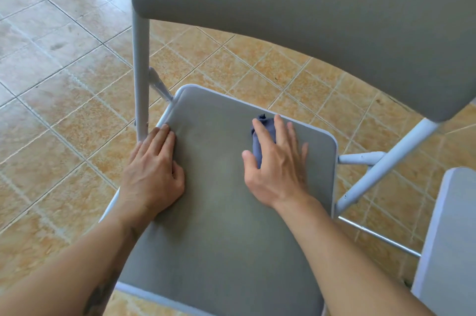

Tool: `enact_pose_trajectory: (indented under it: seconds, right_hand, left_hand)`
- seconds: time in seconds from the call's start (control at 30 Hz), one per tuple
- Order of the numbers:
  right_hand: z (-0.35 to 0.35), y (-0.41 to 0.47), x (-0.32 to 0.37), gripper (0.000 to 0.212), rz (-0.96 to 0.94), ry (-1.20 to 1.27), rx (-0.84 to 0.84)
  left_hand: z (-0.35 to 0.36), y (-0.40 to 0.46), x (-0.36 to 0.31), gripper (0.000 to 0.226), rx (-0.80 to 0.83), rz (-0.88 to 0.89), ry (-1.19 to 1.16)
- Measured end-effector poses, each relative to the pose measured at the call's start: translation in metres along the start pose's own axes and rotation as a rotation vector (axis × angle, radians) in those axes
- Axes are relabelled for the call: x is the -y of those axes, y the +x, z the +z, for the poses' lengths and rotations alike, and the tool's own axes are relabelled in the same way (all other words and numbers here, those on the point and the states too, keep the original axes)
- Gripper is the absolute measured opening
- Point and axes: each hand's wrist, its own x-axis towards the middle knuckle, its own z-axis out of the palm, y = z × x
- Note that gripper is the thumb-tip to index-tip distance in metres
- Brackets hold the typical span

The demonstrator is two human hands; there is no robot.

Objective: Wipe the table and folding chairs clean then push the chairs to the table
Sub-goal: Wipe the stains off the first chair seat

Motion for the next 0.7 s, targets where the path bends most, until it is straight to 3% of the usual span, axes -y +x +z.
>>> enact_pose_trajectory:
  seconds: [0.13,0.23,0.33,0.4,0.5,0.6,0.67,0.7]
  right_hand:
    - [0.028,-0.012,-0.006,0.063,-0.027,-0.034,-0.137]
    - [0.046,-0.028,0.011,0.064,-0.179,0.024,-0.117]
    - [0.044,-0.023,0.002,0.063,-0.354,-0.088,-0.122]
    - [0.037,-0.017,-0.029,0.064,-0.287,-0.204,-0.148]
    - [0.022,-0.019,-0.079,0.068,0.032,-0.296,-0.205]
    - [0.006,-0.013,-0.081,0.069,0.304,-0.244,-0.248]
    - [0.003,-0.005,-0.055,0.062,0.290,-0.142,-0.255]
    - [0.003,-0.002,-0.040,0.060,0.195,-0.093,-0.251]
  left_hand:
    - [-0.009,-0.004,-0.020,0.067,-0.008,0.020,-0.093]
    - [-0.001,-0.023,-0.028,0.070,0.035,0.143,-0.089]
    - [0.003,-0.023,-0.025,0.068,0.022,0.143,-0.090]
    - [0.005,-0.025,-0.023,0.067,0.026,0.126,-0.097]
    - [0.009,-0.036,-0.024,0.068,0.058,0.113,-0.083]
    - [0.006,-0.032,-0.027,0.068,0.051,0.113,-0.089]
    - [0.006,-0.030,-0.032,0.067,0.052,0.112,-0.103]
    - [0.007,-0.030,-0.034,0.067,0.052,0.111,-0.113]
